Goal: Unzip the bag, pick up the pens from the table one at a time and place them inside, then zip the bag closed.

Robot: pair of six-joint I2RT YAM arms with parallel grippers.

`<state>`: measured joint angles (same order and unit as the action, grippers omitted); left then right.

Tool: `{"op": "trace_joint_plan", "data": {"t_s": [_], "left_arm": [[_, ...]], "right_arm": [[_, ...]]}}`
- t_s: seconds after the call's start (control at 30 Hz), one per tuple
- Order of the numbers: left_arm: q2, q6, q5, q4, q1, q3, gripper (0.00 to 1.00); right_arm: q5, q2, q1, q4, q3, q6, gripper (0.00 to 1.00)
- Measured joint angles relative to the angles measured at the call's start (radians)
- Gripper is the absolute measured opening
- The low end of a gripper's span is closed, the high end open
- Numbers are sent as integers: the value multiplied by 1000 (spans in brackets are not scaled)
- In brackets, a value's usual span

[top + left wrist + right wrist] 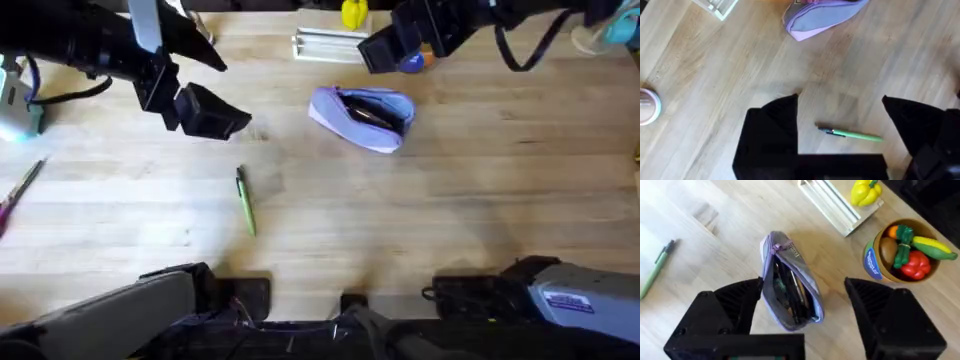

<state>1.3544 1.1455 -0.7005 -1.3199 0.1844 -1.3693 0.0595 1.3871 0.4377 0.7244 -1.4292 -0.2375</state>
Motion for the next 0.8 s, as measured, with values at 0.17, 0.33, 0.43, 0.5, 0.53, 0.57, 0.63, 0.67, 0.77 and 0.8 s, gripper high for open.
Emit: {"op": "trace_joint_plan", "data": {"t_s": [0.17,0.33,0.43,0.5,0.53,0.57,0.63,0.67,0.77,0.8], "left_arm": [[0,-61,-15,1,0,0,993],[-4,-587,213,50,-26,0,997],[-63,-885,442,101,-136,27,996],[-111,-983,509,125,-186,67,996],[-184,-1110,571,159,-247,161,995],[-201,-1142,581,168,-259,192,995],[-231,-1211,600,185,-279,268,995],[-239,-1241,605,192,-285,301,995],[-249,-1328,618,211,-300,383,995],[-249,-1351,619,216,-303,400,995]], "right_arm": [[-12,-17,-3,-25,0,35,998],[-131,-114,-84,-84,0,171,998],[-147,-153,-154,-89,0,249,998],[-149,-155,-177,-88,0,275,998],[-149,-155,-193,-82,0,306,998],[-149,-155,-195,-80,0,316,998],[-149,-155,-197,-73,0,336,997],[-149,-155,-197,-69,0,345,997],[-149,-155,-197,-51,0,366,997],[-149,-155,-197,-42,0,373,997]]}}
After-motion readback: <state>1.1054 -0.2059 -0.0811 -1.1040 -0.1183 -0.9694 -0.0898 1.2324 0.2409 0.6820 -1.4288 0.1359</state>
